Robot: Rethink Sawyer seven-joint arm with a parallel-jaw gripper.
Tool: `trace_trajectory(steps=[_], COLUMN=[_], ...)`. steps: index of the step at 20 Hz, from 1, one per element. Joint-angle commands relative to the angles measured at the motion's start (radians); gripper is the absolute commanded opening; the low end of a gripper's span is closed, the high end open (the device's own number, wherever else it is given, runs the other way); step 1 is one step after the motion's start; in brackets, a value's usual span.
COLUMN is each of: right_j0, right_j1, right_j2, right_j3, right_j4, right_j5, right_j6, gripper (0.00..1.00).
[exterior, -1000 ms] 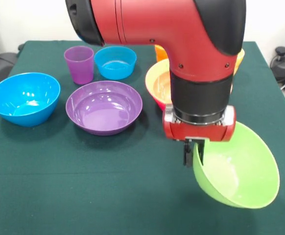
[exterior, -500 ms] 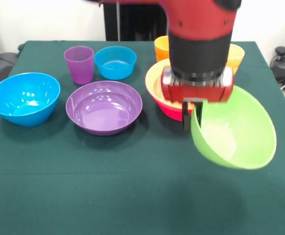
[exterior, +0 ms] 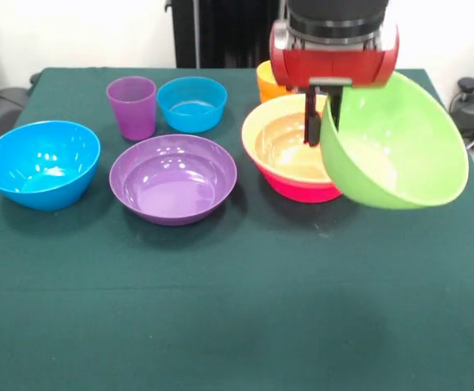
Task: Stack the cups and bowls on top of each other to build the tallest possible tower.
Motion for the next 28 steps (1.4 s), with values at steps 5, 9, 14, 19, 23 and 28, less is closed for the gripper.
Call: trace_trajectory(steps=[5, 9, 14, 19, 23, 28], right_j0=[-0.048, -0.08, -0.114, -0.142, -0.158, -0.173], right_j1=[-0.058, -0.078, -0.116, -0.154, -0.189, -0.196], right_j2=[0.077, 0.089, 0.096, 0.111, 0.122, 0.145], right_j3=[0.133, 0.192, 0.295, 0.392, 0.458, 0.512], right_j4=[-0.004, -0.028, -0.072, -0.08, -0.087, -0.1], right_j5=[0.079, 0.037, -0.041, -0.102, -0.143, -0.199], right_j6=[-0.107, -0.159, -0.197, -0.182, -0.169, -0.145], gripper=[0.0, 0.0, 0.0, 0.0, 0.0, 0.0])
